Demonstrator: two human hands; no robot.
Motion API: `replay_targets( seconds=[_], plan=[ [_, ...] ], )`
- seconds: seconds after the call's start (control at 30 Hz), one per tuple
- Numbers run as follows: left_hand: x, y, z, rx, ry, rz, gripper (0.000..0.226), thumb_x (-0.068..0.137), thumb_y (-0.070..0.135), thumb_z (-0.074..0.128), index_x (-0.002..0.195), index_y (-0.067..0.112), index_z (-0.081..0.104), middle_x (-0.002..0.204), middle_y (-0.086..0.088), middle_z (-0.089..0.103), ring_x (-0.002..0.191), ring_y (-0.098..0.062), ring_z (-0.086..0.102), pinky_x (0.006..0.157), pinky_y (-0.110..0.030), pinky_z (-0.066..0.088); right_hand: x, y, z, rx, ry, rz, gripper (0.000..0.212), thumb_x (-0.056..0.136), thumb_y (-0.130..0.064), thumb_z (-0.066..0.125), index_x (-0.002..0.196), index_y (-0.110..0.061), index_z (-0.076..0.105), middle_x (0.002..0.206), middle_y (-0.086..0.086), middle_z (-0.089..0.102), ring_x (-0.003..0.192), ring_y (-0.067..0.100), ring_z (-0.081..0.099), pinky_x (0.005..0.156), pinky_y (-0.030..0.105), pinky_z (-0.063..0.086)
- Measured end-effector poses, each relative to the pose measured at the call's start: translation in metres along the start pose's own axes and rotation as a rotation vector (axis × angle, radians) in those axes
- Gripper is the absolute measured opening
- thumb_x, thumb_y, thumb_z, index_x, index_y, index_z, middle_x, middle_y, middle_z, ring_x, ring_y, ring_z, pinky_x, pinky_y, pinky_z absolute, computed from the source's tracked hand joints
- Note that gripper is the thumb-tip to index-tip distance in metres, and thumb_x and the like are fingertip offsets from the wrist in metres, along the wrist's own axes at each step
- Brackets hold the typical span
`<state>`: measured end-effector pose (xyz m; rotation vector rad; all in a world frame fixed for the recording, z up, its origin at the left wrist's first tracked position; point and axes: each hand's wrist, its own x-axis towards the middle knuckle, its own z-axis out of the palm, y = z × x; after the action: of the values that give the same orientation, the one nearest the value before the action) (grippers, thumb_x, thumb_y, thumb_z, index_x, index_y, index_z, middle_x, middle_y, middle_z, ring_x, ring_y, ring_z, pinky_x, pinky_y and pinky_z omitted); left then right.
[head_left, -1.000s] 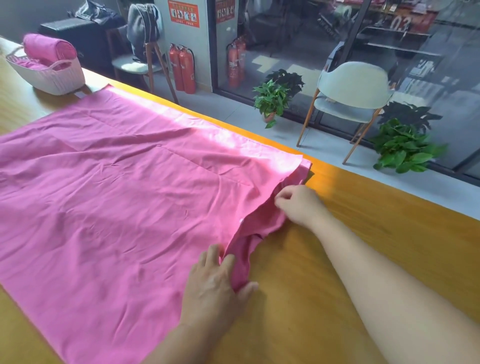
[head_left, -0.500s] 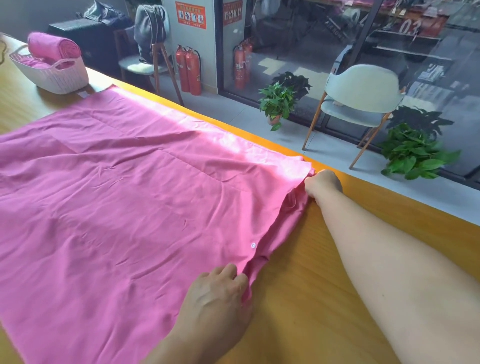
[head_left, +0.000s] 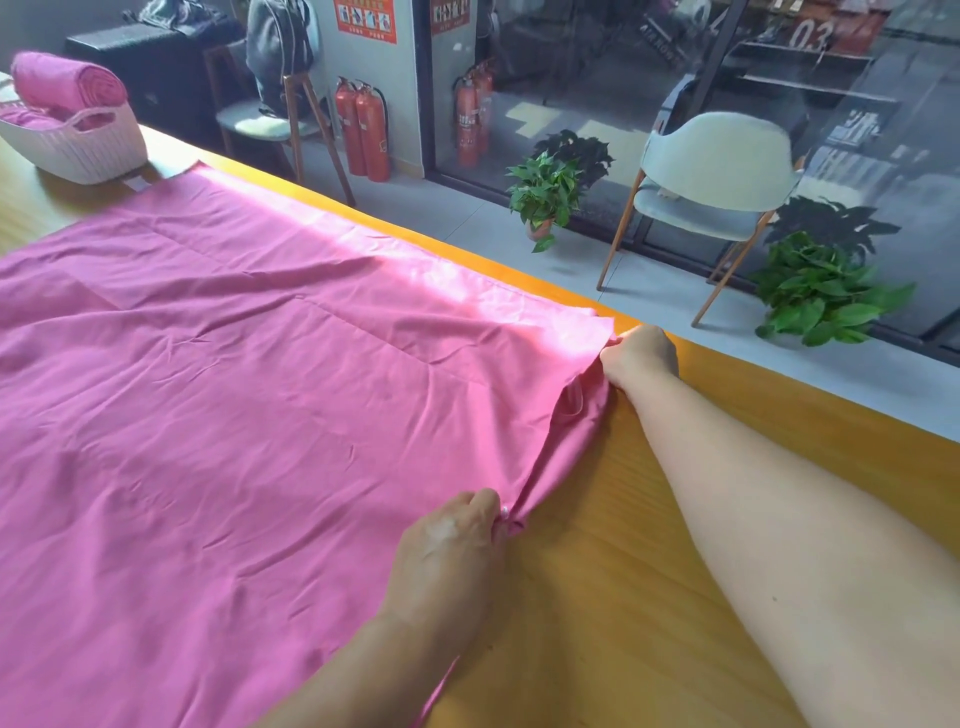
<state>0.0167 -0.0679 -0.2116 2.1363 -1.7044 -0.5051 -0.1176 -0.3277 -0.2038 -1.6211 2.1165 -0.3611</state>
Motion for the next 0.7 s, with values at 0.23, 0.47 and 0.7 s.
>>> replay_targets(
  seconds=[0.23,0.47,0.7],
  plan=[
    [0.002,0.004,-0.006,0.109,-0.057,-0.001,0.031,0.098,0.051,0.039,0.089,0.022,0.043,0.094,0.002,0.059,0.089,-0.02,0.057,0.077,-0.035,0.044,-0.004,0.005,0.002,-0.018,-0.002,-0.085,0.01,0.089,-0.006,0.05,0.09,-0.012,0.058,0.088,0.005,0.057,0.083,0.03,0.054,0.062,0.029,0.038],
    [0.009,0.015,-0.011,-0.017,-0.054,-0.058,0.023,0.096,0.053,0.045,0.101,0.031,0.048,0.093,0.01,0.061,0.091,-0.013,0.059,0.075,-0.03,0.044,-0.006,0.006,0.002,-0.067,0.017,-0.132,0.008,0.091,-0.007,0.048,0.091,-0.013,0.054,0.09,0.004,0.053,0.085,0.028,0.05,0.068,0.031,0.038],
    [0.02,0.018,-0.007,0.03,-0.175,-0.026,0.021,0.098,0.037,0.045,0.101,0.019,0.055,0.101,0.002,0.055,0.096,-0.023,0.057,0.082,-0.038,0.045,0.0,0.01,0.003,-0.046,0.031,-0.141,0.014,0.09,-0.007,0.049,0.096,-0.012,0.06,0.092,0.006,0.057,0.084,0.028,0.05,0.069,0.029,0.038]
  ],
)
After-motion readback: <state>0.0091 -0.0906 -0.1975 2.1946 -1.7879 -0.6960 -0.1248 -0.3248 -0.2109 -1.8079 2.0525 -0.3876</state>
